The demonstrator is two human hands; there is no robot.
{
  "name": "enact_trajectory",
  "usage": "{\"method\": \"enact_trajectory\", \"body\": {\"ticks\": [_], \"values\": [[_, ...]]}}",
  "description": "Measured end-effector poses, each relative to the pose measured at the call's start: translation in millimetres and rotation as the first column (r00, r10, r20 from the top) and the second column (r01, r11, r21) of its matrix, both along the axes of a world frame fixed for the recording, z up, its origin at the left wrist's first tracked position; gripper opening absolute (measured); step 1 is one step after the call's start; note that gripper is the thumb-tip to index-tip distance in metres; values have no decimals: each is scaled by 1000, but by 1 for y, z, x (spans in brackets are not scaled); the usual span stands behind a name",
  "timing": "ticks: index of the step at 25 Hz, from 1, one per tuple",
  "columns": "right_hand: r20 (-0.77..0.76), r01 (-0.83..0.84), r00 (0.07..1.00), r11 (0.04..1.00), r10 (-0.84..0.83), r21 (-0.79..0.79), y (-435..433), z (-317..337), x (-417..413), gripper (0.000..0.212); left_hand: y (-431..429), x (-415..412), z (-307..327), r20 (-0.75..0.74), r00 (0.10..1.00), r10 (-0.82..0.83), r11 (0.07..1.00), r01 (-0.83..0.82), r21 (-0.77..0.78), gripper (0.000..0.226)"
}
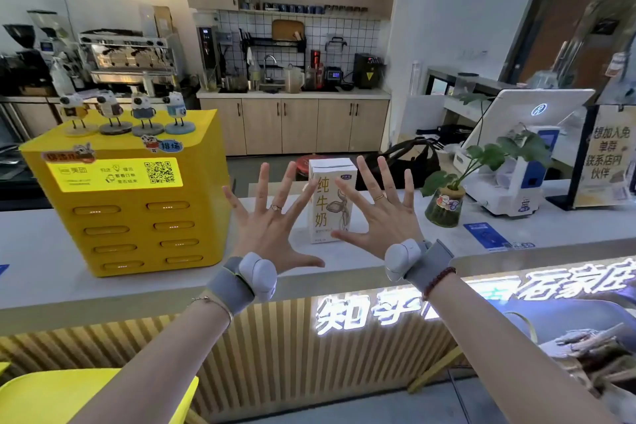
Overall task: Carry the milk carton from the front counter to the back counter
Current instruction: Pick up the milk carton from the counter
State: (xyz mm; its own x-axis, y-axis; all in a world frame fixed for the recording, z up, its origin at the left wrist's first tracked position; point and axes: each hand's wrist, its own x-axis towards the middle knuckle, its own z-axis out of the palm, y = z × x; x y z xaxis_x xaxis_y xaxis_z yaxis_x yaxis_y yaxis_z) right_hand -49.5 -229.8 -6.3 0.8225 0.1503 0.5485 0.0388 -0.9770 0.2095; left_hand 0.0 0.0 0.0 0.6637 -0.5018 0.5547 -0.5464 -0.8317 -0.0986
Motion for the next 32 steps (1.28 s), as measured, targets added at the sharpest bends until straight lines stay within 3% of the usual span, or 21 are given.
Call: {"method": "enact_trajectory", "body": {"ticks": [3,6,10,14,17,19,21,25,32], "values": [[-123,72,992,963,-41,258,-4,-1,14,105,-12,11,-8,-214,977,11,992,-37,-119,137],[-249,130,969,830,11,542,-15,-8,36,119,-25,32,-33,-358,933,-26,963,-74,-261,139],[-243,110,924,405,294,908,-28,-12,77,122,-47,68,-60,-551,820,-152,905,-109,-412,136],[-224,166,898,181,378,969,-33,-28,115,106,-66,96,-82,-604,748,-274,848,-109,-519,140],[-182,167,919,73,350,983,-32,-39,131,45,-76,110,-91,-630,710,-314,825,-125,-551,144],[-185,186,926,28,329,982,-31,-40,134,23,-79,117,-97,-658,631,-411,787,-118,-605,141],[-165,179,932,-15,322,984,-30,-40,136,19,-82,123,-103,-649,570,-504,734,-113,-669,123],[-82,119,945,-101,317,988,-24,-46,138,14,-81,132,-110,-620,569,-541,661,-168,-731,74],[-41,101,964,-222,262,970,8,-39,120,27,-57,101,-97,-669,484,-563,686,-176,-705,66]]}}
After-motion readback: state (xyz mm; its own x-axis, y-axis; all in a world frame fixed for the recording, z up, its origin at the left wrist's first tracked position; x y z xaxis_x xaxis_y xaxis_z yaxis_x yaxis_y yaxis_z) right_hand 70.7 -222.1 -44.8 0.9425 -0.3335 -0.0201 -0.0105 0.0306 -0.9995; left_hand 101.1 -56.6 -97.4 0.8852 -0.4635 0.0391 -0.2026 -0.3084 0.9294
